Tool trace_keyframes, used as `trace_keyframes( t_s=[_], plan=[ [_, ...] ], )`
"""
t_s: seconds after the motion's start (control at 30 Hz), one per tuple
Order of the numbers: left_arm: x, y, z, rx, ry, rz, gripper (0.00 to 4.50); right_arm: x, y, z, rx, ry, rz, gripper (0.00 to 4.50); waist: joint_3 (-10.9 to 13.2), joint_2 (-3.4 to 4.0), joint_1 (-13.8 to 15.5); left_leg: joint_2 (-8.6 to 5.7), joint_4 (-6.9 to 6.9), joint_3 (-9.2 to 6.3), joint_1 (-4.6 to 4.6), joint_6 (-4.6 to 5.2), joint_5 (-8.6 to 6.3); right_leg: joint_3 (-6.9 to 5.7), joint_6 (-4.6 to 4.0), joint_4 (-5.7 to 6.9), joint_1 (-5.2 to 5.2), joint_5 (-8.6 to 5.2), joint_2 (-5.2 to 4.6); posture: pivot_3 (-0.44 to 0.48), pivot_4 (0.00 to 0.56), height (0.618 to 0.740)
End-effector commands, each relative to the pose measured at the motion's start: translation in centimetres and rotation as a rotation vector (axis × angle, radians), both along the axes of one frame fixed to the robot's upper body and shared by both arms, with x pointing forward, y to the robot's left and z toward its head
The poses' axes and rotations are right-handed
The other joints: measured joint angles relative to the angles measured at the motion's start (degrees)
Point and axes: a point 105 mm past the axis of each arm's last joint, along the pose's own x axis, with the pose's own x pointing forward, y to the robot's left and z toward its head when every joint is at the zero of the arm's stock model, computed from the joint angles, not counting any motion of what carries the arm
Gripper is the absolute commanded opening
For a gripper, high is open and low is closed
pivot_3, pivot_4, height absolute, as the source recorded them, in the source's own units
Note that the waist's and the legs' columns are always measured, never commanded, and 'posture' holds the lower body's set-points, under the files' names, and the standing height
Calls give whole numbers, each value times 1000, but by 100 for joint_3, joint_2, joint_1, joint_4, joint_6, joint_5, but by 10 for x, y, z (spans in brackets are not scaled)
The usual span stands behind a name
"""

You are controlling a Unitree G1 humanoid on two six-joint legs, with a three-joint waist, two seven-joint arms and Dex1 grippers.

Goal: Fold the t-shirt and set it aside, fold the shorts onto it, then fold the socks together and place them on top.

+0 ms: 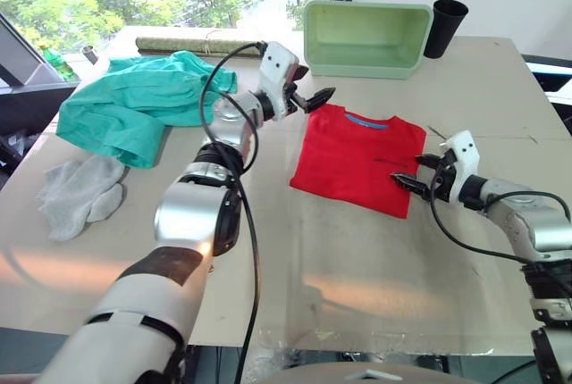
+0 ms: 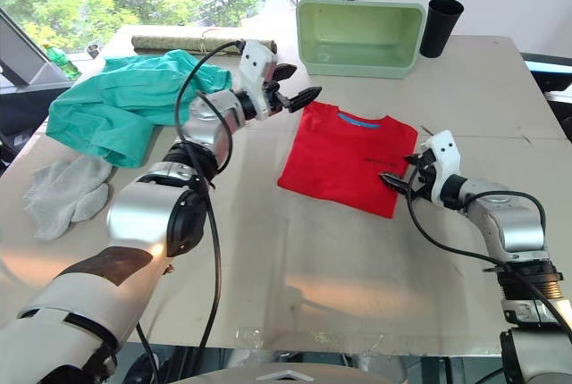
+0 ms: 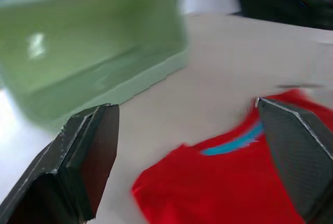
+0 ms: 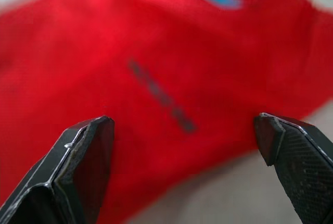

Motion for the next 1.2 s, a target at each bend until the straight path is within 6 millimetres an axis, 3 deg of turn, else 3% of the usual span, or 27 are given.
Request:
trace_keyframes(
  t_s=[0.03, 0.23, 0.5, 0.67, 0.73, 0.87, 1.0, 1.2],
  plan=[
    [-20, 16, 6, 102, -53, -146, 4487, -1, -2, 15, -14, -31, -41, 4500, 0, 0, -42, 4, 0, -1, 0, -3, 2, -1, 0, 1, 0, 0, 3, 0, 150, 735],
    [-62, 61, 4, 242, 27, -278, 4487, -4, -2, 23, 86, 7, -99, 4500, 0, 1, -108, 17, 1, -4, -2, -5, 3, 0, -1, 5, 0, 0, 10, 0, 150, 735],
    [-91, 93, 8, 277, 95, -180, 4487, -6, 22, -2, 90, 107, -79, 4500, -3, 0, -92, 22, 6, -6, -2, -4, 2, -2, -1, 12, 1, 1, 9, 0, 150, 735],
    [-102, 103, 9, 291, 126, -143, 4500, -7, 25, -3, 58, 86, -53, 2492, -3, 1, -105, 26, 4, -8, 1, -4, 2, -1, -1, 14, 0, 1, 15, 0, 150, 735],
    [-104, 104, 9, 290, 133, -133, 4500, -6, 20, -2, 37, 78, -55, 1388, -3, 0, -88, 25, 4, -7, 0, -3, 2, -1, -1, 12, 0, 1, 14, 0, 150, 735],
    [-106, 105, 7, 303, 145, -114, 4500, -9, 7, 6, 16, 64, -66, 23, -3, 0, -67, 23, 4, -7, -2, -2, 1, -1, -1, 10, 0, 1, 12, 0, 150, 735],
    [-113, 100, 7, 313, 155, -143, 4500, -19, -13, 13, -26, 55, -72, 23, -3, 1, -47, 23, 3, -7, -4, -3, 1, -1, -1, 5, 0, 1, 12, 0, 150, 735],
    [-139, 70, 24, 250, 164, -291, 4500, -40, -55, 16, -180, 65, -94, 23, -3, 1, 18, 22, 2, -6, -5, -2, 1, 2, 0, 1, 1, 1, 12, 0, 150, 735]
  ],
)
